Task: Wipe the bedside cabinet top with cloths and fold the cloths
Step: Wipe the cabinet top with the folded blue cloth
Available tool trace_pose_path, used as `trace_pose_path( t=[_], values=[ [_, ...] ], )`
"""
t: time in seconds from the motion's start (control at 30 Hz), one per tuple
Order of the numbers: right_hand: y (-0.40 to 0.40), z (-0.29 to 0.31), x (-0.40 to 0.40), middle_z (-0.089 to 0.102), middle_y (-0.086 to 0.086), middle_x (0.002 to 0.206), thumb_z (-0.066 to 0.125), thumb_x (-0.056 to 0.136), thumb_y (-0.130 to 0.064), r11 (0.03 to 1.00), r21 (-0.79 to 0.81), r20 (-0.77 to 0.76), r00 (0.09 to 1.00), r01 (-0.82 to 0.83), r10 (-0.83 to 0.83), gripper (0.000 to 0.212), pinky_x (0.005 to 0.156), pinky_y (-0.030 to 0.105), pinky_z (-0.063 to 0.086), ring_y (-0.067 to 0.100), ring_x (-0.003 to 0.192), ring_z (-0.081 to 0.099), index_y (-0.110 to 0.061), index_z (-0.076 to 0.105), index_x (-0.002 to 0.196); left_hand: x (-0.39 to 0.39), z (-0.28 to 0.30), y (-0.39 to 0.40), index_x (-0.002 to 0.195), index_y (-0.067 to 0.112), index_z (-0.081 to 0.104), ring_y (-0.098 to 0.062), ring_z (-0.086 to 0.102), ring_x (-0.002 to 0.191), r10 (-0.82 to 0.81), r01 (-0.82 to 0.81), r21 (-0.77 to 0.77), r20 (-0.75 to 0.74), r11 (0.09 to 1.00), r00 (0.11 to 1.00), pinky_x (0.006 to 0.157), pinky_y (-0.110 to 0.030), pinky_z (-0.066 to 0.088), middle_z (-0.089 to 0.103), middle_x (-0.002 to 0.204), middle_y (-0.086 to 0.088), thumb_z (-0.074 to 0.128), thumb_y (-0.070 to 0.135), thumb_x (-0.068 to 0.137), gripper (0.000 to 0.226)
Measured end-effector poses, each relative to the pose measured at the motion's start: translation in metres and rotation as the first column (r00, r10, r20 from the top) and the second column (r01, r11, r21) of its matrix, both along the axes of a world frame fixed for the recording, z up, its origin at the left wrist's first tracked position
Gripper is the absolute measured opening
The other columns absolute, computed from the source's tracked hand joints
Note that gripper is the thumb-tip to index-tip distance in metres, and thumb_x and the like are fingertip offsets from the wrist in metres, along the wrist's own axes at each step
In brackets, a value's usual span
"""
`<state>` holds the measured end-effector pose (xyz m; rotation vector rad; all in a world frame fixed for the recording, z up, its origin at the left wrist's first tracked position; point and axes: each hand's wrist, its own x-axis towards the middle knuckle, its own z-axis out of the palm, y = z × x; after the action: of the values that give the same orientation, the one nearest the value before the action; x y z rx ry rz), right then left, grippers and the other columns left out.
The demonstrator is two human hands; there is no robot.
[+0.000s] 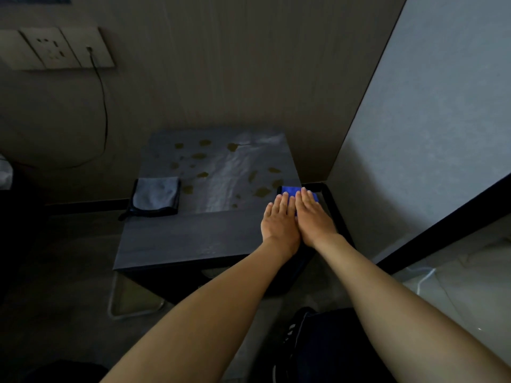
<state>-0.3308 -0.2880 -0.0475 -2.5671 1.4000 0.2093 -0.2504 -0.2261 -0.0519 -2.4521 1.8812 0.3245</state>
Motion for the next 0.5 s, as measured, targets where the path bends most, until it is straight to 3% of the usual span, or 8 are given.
trace_pose_path(
  t=[0.13, 0.3, 0.5],
  values=[
    [-0.004, 0.001, 0.012, -0.012, 0.011, 0.163, 0.03, 0.106, -0.016, 1.0, -0.023, -0.01, 1.0, -0.011, 0.011, 0.061, 0.123, 0.037, 0.005, 0.022, 0.151, -0.009, -0.005, -0.006, 0.154, 0.013, 0.002, -0.005, 0.154, 0.014, -0.01, -0.022, -0.012, 0.148, -0.01, 0.01, 0.017, 0.003, 1.0, 1.0, 0.121, -0.04, -0.002, -0.014, 0.161, -0.005, 0.054, 0.044, 0.093, 0.093],
    [-0.005, 0.0, 0.035, -0.01, 0.011, 0.163, 0.028, 0.106, -0.019, 0.998, -0.029, -0.015, 0.999, -0.047, 0.047, 0.06, 0.121, 0.036, 0.002, 0.023, 0.151, -0.009, -0.005, -0.004, 0.155, 0.034, 0.001, -0.001, 0.154, 0.015, -0.008, -0.02, -0.01, 0.149, 0.026, -0.026, -0.033, 0.003, 0.999, 1.0, 0.121, -0.039, -0.001, -0.011, 0.162, -0.005, 0.035, 0.035, 0.102, 0.07],
    [0.004, 0.0, 0.068, -0.01, 0.01, 0.164, 0.03, 0.105, -0.018, 0.997, -0.004, 0.014, 0.997, -0.071, 0.071, 0.061, 0.121, 0.037, 0.003, 0.023, 0.151, -0.009, -0.006, -0.004, 0.155, 0.064, 0.0, 0.01, 0.153, 0.014, -0.01, -0.02, -0.011, 0.149, 0.049, -0.048, -0.026, 0.02, 0.999, 0.999, 0.122, -0.04, 0.001, -0.011, 0.162, -0.004, 0.033, 0.033, 0.102, 0.069]
  ],
)
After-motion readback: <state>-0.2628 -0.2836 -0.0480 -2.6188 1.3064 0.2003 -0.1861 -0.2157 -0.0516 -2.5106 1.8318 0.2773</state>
